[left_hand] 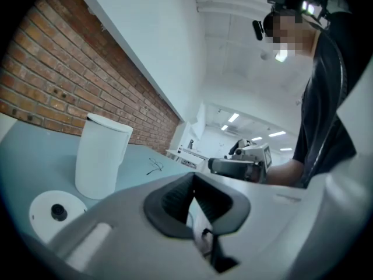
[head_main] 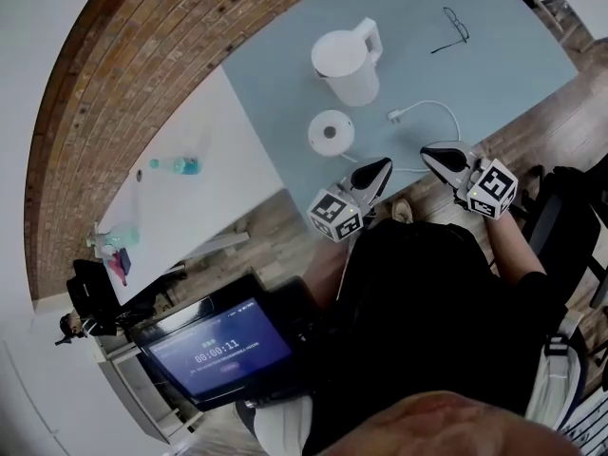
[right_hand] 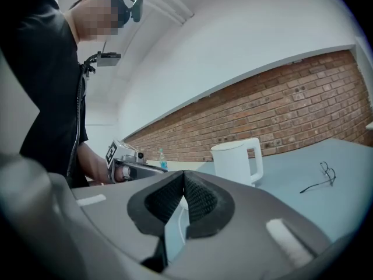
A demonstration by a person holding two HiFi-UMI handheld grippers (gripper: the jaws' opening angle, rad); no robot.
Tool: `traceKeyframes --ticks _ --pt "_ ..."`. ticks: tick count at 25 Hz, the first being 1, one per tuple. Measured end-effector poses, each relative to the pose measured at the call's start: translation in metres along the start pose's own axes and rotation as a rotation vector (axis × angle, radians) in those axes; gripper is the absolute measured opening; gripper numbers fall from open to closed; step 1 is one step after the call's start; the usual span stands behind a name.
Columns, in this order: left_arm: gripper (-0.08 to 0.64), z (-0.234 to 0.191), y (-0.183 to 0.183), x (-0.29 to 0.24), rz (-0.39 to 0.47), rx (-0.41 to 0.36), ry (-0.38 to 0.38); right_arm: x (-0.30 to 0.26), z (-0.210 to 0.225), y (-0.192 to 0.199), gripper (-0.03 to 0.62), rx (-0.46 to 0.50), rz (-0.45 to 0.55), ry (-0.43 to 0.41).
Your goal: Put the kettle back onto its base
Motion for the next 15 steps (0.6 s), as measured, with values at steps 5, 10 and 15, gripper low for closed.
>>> traceKeyframes --ticks 5,10,15 --pt "0.002 -0.021 -0.015 -0.005 0.034 0.010 0.007 -0.011 0.019 -0.004 0.003 0.021 -0.012 0.031" --pt "0.003 -0.027 -0.023 -0.006 0.061 0.016 -0.019 -0.017 0.035 -0.006 0.003 0.024 -0.032 0.004" --pt "0.003 -0.032 -0.022 -0.009 0.084 0.014 -0.101 -0.025 0.062 0.000 0.003 0.020 -0.043 -0.066"
Point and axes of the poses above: the fingertips, and each gripper's own axes: x backward along the fingers, z to its right, y out of its underside, the point moved 6 cm from there along x, backward along the fingers, and after that the axes turned 7 degrees about x, right-handed, at the moved point
